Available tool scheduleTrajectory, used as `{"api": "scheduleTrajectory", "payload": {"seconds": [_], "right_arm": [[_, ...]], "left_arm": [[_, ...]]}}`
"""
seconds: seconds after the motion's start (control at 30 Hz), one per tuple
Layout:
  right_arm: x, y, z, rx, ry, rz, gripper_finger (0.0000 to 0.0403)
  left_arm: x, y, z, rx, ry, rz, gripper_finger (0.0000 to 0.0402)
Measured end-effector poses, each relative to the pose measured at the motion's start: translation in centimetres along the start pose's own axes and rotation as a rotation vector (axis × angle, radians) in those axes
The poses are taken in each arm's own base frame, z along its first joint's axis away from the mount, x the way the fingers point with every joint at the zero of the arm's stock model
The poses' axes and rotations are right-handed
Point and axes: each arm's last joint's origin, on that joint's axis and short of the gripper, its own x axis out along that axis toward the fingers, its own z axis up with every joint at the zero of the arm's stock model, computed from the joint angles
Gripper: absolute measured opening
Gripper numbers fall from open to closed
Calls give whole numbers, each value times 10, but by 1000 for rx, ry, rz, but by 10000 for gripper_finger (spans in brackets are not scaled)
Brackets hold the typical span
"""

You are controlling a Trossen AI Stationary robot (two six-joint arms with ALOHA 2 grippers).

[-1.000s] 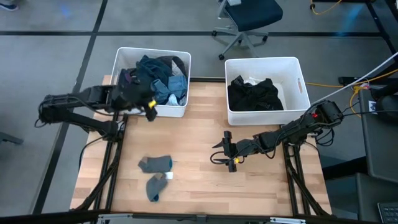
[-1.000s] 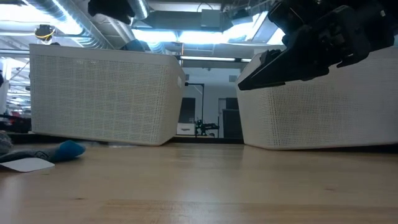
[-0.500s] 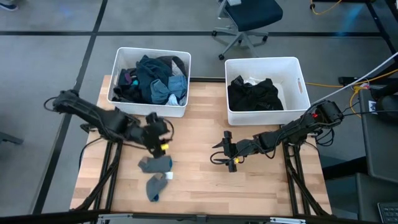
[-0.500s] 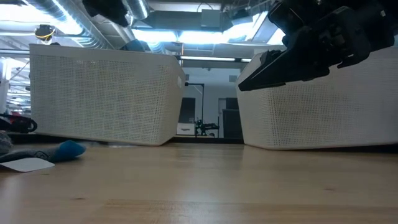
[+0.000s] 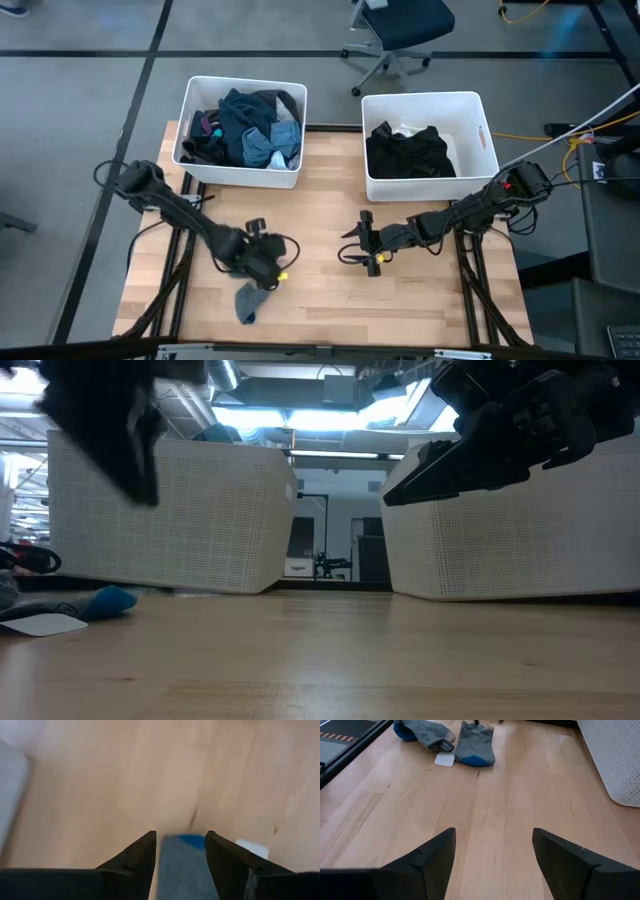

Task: Sort clothes
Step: Put the top gray sock into the left white laundry bin

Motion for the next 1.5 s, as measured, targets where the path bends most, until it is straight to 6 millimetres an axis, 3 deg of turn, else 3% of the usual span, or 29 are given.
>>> {"api": "scheduleTrajectory", "payload": {"seconds": [0.27,0.6,0.87,1.23,1.5], "right_arm": [[0,0,0,0,0,0,264],[0,0,0,0,-1,0,264],[0,0,1,1,-7,0,264],[0,0,1,1,-8,0,264],[0,0,1,1,-8,0,264]], "left_arm": [[46,-23,-16,43,230,-22,156],[77,-17,-45,-1,253,-85,156],[81,-15,-49,-4,234,-86,146],[83,-16,-47,36,190,-76,12],[70,-11,-39,41,98,-33,4]]}}
